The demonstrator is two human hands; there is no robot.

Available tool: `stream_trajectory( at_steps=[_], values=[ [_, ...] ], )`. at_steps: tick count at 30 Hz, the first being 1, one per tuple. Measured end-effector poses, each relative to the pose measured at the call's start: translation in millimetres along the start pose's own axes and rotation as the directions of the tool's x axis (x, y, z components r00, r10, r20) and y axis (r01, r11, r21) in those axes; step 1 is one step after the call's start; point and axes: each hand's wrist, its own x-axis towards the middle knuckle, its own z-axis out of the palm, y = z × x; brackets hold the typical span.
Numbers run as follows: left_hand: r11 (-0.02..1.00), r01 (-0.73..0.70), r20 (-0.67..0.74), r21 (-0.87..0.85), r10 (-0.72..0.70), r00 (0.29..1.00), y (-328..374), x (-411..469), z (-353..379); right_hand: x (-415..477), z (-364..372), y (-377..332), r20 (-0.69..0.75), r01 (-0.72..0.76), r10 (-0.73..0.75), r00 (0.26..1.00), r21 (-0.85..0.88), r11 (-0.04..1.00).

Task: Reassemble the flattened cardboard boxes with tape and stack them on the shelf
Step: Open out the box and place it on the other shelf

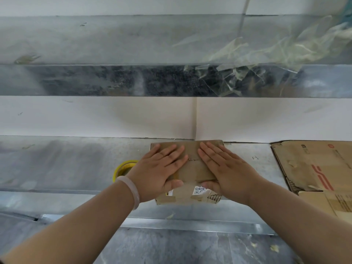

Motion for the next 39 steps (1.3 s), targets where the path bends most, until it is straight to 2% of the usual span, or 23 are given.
stream_trajectory(
  at_steps=[3,5,7,10,15,17,21,25,27,29,30,32,33,34,36,39],
  values=[
    [0.982,0.083,-0.021,-0.172,-0.088,0.996,2,3,-5,2,-3,0,0.01,-0.006,0.005,1.0,0.096,0.995],
    [0.917,0.227,-0.108,-0.328,-0.275,0.955,12,5,-6,3,-2,-5,-0.074,-0.061,0.073,0.995,0.159,0.985],
    [0.86,0.368,-0.131,-0.354,-0.436,0.891,20,6,-4,5,2,-14,-0.157,-0.155,0.19,0.969,0.214,0.964],
    [0.891,0.408,-0.121,-0.2,-0.436,0.892,23,6,2,7,6,-24,-0.108,-0.294,0.324,0.94,0.226,0.929],
    [0.881,0.421,-0.045,-0.216,-0.44,0.897,21,12,-1,10,7,-17,-0.088,-0.303,0.331,0.939,0.238,0.923],
    [0.854,0.438,-0.037,-0.282,-0.465,0.884,21,11,0,10,5,-17,-0.079,-0.319,0.355,0.931,0.289,0.902],
    [0.695,0.563,-0.061,-0.447,-0.652,0.756,25,9,2,11,-1,-24,-0.016,-0.453,0.502,0.865,0.408,0.793],
    [0.675,0.562,-0.036,-0.478,-0.654,0.756,26,10,3,12,-3,-22,0.05,-0.47,0.499,0.865,0.43,0.771],
    [0.626,0.54,-0.023,-0.563,-0.665,0.747,24,9,2,11,-3,-21,0.054,-0.461,0.507,0.86,0.508,0.728],
    [0.508,0.516,-0.027,-0.69,-0.73,0.683,29,6,0,8,-3,-21,0.063,-0.445,0.544,0.837,0.656,0.609],
    [0.403,0.511,-0.004,-0.759,-0.788,0.615,32,5,-1,6,-3,-21,0.082,-0.434,0.571,0.817,0.739,0.515],
    [0.066,0.498,0.187,-0.864,-0.878,0.441,36,4,-4,2,-2,-17,0.189,-0.461,0.615,0.766,0.828,0.319],
    [-0.091,0.491,0.31,-0.866,-0.869,0.385,36,5,-5,-1,-3,-15,0.252,-0.493,0.622,0.741,0.833,0.25],
    [-0.188,0.504,0.407,-0.843,-0.836,0.369,36,5,-7,-3,-4,-14,0.291,-0.506,0.613,0.735,0.837,0.21],
    [-0.234,0.483,0.45,-0.844,-0.799,0.398,42,1,-19,-12,-13,-16,0.296,-0.47,0.578,0.761,0.865,0.175],
    [-0.227,0.313,0.354,-0.922,-0.822,0.447,56,-17,-38,-36,-25,-23,0.254,-0.367,0.629,0.735,0.929,0.054]
  ],
)
